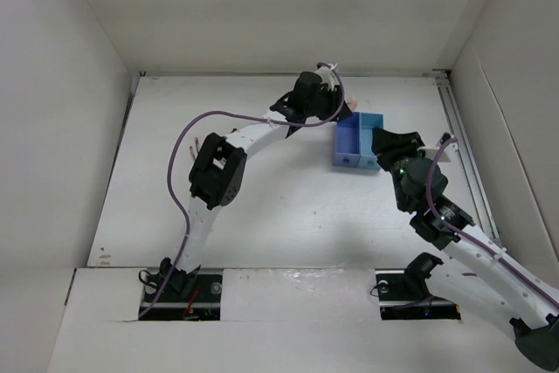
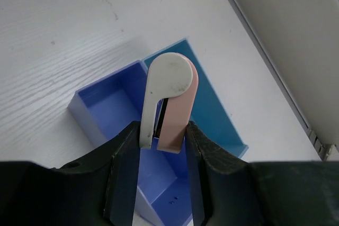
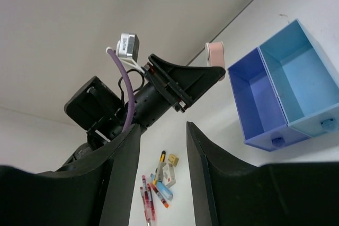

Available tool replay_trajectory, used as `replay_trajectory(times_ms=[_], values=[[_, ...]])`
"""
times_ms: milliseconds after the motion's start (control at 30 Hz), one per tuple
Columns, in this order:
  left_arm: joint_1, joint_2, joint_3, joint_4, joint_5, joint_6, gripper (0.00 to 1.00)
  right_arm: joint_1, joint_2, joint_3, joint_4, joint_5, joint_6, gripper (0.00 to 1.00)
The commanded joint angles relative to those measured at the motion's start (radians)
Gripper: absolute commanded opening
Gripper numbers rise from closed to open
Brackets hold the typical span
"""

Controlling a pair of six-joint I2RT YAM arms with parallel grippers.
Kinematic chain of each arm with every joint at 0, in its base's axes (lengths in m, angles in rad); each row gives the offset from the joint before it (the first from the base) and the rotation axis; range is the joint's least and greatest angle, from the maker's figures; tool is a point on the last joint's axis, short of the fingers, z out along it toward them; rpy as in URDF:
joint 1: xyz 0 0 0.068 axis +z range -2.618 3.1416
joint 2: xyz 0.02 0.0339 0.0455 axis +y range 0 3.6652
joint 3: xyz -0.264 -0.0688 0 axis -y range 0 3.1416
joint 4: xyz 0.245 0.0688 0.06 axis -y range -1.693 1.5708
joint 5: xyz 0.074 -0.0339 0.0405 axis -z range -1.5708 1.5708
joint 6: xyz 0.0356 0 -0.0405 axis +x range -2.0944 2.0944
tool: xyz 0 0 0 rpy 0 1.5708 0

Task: Sort the stationery into containers
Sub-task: Place the stationery in the storage box.

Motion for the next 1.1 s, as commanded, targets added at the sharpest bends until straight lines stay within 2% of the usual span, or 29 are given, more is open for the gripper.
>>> replay_trajectory(times_ms=[0,167,500,733,900,1033,1067], values=[[-0.025,0.009,0.09,0.022,0.015,0.012,0.2,-0.007,-0.004,0.012,0.017,-0.012,0.009,0.46],[-0.025,0.018,0.09,0.01,-0.003,0.021,0.34,-0.017,-0.004,0.012,0.017,-0.023,0.0,0.46],[-0.044,0.028,0.09,-0.033,-0.075,0.047,0.42,-0.017,-0.032,0.012,0.017,-0.023,0.0,0.46],[-0.044,-0.008,0.049,0.0,-0.052,0.047,0.55,-0.017,-0.032,0.012,0.017,-0.023,0.0,0.46],[-0.044,-0.086,0.002,0.039,-0.043,0.047,0.55,-0.017,-0.032,0.012,0.017,-0.023,0.0,0.46],[-0.044,-0.207,-0.083,0.039,-0.121,0.06,0.53,-0.017,-0.041,0.003,0.017,-0.023,0.0,0.45],[-0.044,-0.236,-0.148,0.039,-0.187,0.06,0.53,-0.017,-0.041,0.003,0.017,-0.032,0.0,0.42]])
